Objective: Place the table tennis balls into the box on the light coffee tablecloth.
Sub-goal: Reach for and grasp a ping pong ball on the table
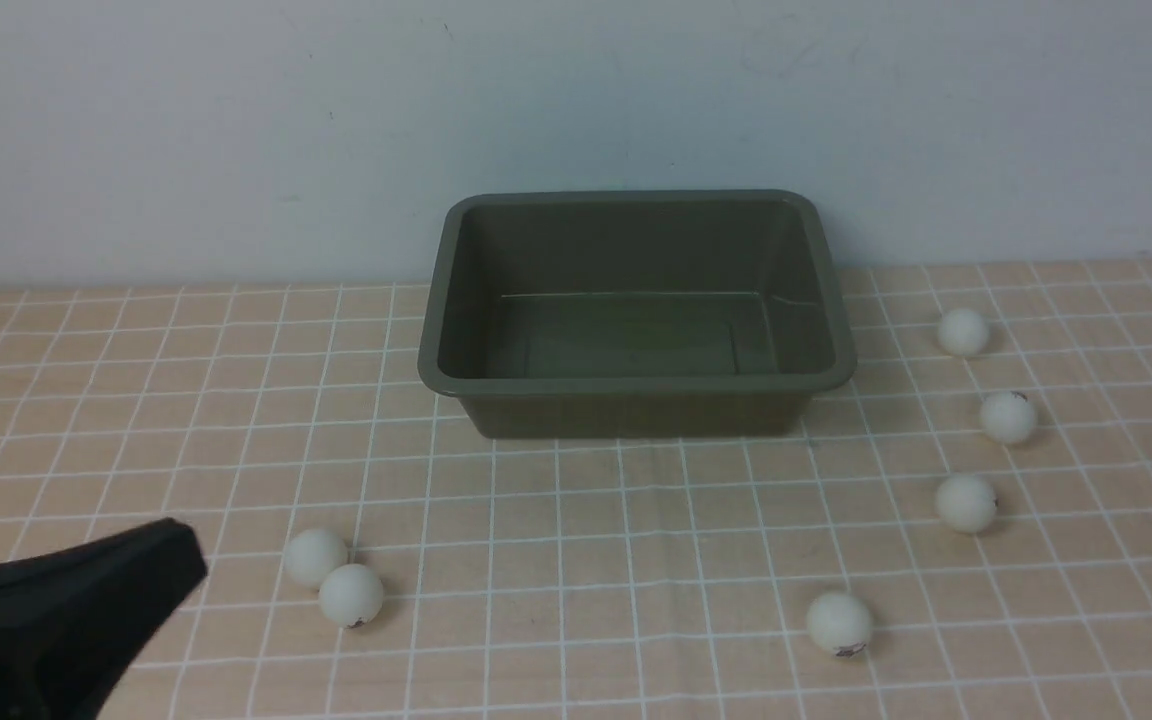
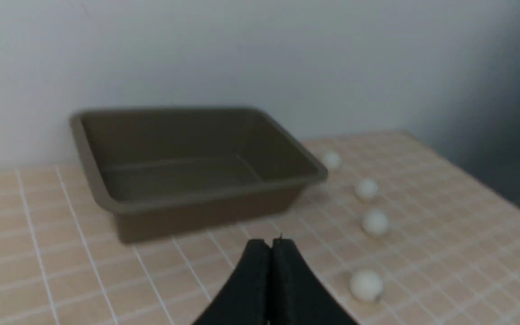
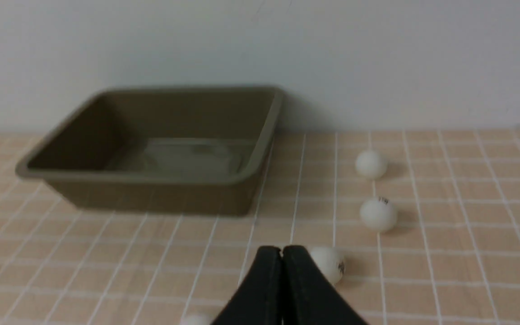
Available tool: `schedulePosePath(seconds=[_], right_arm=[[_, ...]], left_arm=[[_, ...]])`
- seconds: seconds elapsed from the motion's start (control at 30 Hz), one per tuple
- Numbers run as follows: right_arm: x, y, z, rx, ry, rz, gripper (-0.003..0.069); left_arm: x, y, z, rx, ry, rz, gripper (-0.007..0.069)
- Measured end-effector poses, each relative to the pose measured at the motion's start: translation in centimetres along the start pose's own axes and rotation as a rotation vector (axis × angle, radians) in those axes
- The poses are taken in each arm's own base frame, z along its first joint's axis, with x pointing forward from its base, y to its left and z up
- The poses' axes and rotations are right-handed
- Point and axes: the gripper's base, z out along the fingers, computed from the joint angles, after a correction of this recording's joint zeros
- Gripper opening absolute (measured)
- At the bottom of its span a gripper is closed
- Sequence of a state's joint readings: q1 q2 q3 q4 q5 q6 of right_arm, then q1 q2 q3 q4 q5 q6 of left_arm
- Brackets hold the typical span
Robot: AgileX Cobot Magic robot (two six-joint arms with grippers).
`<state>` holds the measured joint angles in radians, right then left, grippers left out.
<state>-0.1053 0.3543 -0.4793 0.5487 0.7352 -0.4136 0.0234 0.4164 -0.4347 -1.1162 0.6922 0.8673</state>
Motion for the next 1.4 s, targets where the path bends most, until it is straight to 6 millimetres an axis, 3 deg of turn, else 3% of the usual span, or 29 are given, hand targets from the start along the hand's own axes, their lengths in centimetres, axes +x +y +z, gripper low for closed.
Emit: schedulePosePath(seconds=[0.23,0.4,0.63,1.07,1.27,1.4], right_arm=[[-1.1,-1.4,3.4,0.014,0.394,-0.050,-0.0019],[-1.7,-2.9,4.7,0.125,0.524,-0.060,-0.0019],[-3.2,-3.1,5.2,0.150,0.462,-0.008,-0.0019],[-3.4,-2.6,5.8,0.096,0.423,0.088,-0.0019],[-2.9,-3.8,9.1,0.108,0.528,0.088,-0.0019],[-4.0,-4.9,12.4,0.120,0.560,0.096,-0.0017]], left_arm=[[1.5,3.9,5.0,-0.024,0.512,-0.101,-0.0069],[1.3,5.9,6.5,-0.110,0.675,-0.139,-0.0069],[-0.2,6.3,6.9,-0.167,0.644,-0.174,-0.0069],[-0.7,6.0,7.3,-0.139,0.583,-0.251,-0.0069],[-0.1,6.9,6.7,-0.251,0.657,-0.205,-0.0069],[0.2,7.5,6.3,-0.325,0.702,-0.196,-0.0069]])
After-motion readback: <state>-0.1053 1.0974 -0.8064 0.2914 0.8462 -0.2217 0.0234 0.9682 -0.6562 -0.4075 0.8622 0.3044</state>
